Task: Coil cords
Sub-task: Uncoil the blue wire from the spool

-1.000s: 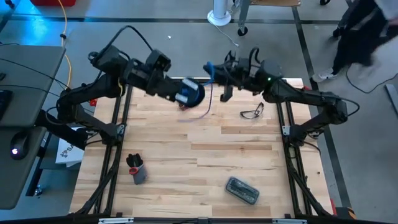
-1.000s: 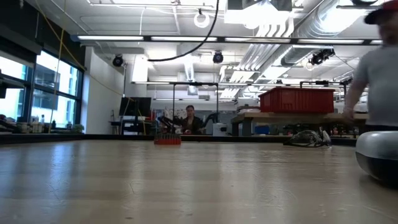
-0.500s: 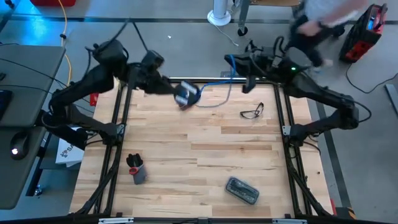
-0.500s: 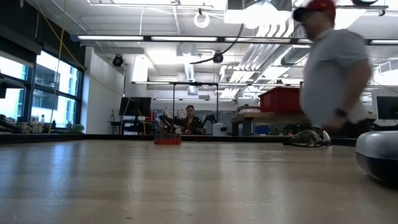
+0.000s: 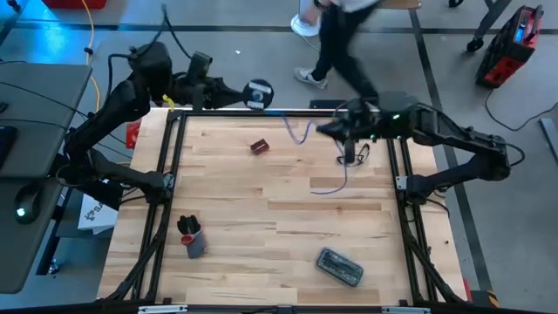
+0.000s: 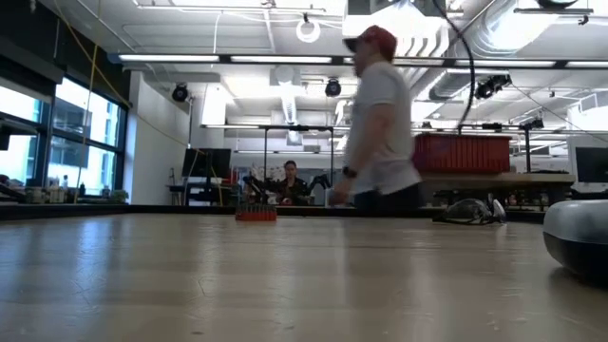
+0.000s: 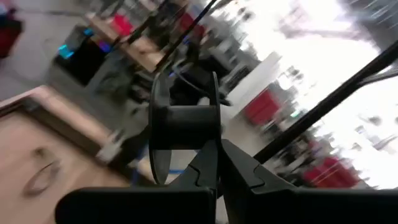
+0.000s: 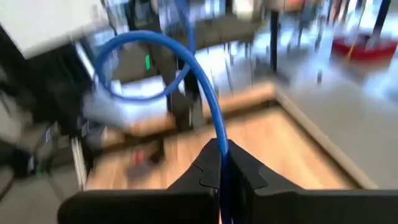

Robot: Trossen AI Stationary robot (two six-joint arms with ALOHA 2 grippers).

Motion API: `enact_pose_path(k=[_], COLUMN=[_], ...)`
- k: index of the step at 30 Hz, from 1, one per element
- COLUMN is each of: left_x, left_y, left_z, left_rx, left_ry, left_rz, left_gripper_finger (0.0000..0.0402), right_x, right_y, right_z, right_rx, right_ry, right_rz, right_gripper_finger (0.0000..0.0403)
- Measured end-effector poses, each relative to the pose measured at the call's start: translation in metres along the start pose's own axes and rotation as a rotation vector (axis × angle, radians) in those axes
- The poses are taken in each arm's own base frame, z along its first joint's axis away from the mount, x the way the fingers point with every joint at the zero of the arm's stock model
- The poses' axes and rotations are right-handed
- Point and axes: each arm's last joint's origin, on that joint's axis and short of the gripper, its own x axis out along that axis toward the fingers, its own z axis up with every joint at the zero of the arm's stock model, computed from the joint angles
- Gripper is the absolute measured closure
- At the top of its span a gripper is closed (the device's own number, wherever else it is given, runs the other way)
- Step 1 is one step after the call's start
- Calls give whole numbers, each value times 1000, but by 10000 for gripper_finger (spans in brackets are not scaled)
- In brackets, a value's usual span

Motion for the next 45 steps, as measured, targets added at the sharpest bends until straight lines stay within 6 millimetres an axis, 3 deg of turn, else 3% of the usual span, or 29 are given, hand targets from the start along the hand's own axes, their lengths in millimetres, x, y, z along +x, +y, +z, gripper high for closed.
enact_pose_path(k=[8,16,20,26,33,37,42,45], left_x=[0,1,2,9,16,22,42,40], left_y=[20,32,40,48,73,92,103,122], left_z=[-43,-78,-94,-121,-178,-213,-244,-263], left_rx=[33,36,22,15,35,-119,-474,-612], left_ry=[265,363,392,482,648,647,627,650], left_rz=[296,425,489,514,654,696,458,600], left_gripper_finger=[401,401,401,401,401,401,401,401], right_x=[11,1,-7,-21,-28,-22,-15,-14], right_y=[1,-4,-5,-7,-7,-7,-3,-2], right_z=[-33,-56,-65,-79,-91,-101,-117,-128], right_rx=[29,83,82,116,105,142,182,183], right_ry=[328,585,707,905,1015,1022,1067,1105], right_rz=[-38,-108,-134,-197,-297,-301,-269,-276], right_gripper_finger=[403,390,357,273,220,218,217,217])
